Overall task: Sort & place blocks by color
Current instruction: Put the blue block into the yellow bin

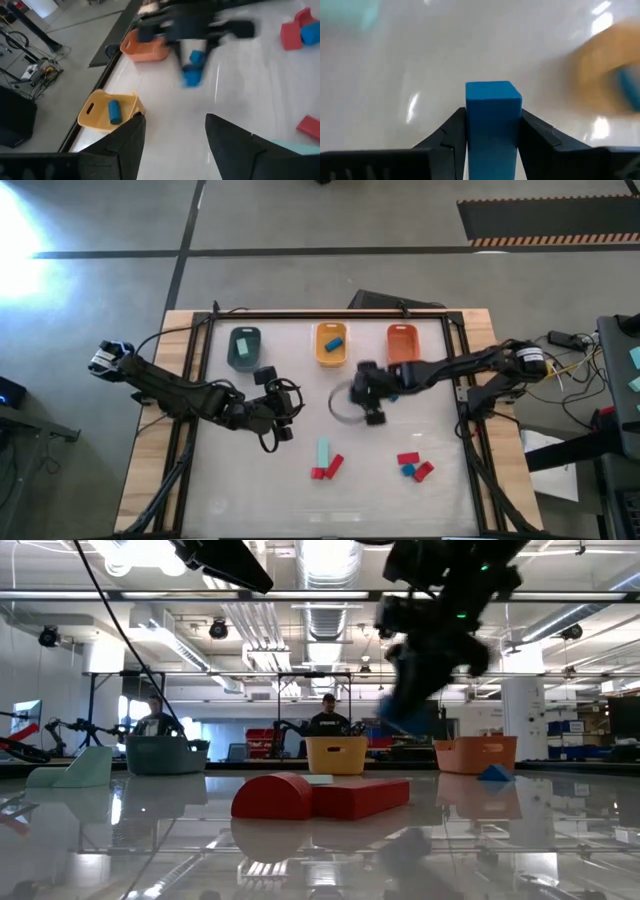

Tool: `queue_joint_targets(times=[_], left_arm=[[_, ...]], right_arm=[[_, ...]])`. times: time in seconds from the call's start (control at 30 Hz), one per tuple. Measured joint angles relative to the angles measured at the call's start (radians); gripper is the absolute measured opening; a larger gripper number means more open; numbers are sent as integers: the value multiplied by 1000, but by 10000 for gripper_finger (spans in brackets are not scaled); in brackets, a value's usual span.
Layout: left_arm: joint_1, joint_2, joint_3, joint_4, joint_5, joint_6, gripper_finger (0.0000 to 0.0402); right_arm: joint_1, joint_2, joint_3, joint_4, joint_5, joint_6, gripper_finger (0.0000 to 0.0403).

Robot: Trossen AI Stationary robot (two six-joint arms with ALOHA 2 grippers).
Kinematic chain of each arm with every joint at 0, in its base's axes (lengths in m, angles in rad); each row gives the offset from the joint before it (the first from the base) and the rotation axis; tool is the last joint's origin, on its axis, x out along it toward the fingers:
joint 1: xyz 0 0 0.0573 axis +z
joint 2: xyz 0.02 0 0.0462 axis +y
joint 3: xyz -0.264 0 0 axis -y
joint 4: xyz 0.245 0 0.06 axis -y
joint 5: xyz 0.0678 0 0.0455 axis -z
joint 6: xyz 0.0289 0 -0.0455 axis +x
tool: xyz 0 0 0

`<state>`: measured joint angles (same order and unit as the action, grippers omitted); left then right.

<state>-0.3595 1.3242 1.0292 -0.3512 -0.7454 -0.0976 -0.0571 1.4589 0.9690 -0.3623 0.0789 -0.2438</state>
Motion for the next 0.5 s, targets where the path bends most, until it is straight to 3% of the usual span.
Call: queue_joint_targets(times=[0.1, 0.27, 0.33, 0.5], left_arm=[[0, -5, -1, 28, -30, 9, 191], [0, -21, 5, 57, -125, 7, 191], [0, -33, 1, 62, -138, 1, 191], [0, -49, -5, 56, -152, -43, 191]], right_arm=[[-123, -12, -63, 363, -1, 19, 120], [-325, 114, -194, 1135, 10, 280, 120], [-369, 189, -199, 1228, 12, 339, 120], [-397, 307, -149, 1270, 41, 356, 120]])
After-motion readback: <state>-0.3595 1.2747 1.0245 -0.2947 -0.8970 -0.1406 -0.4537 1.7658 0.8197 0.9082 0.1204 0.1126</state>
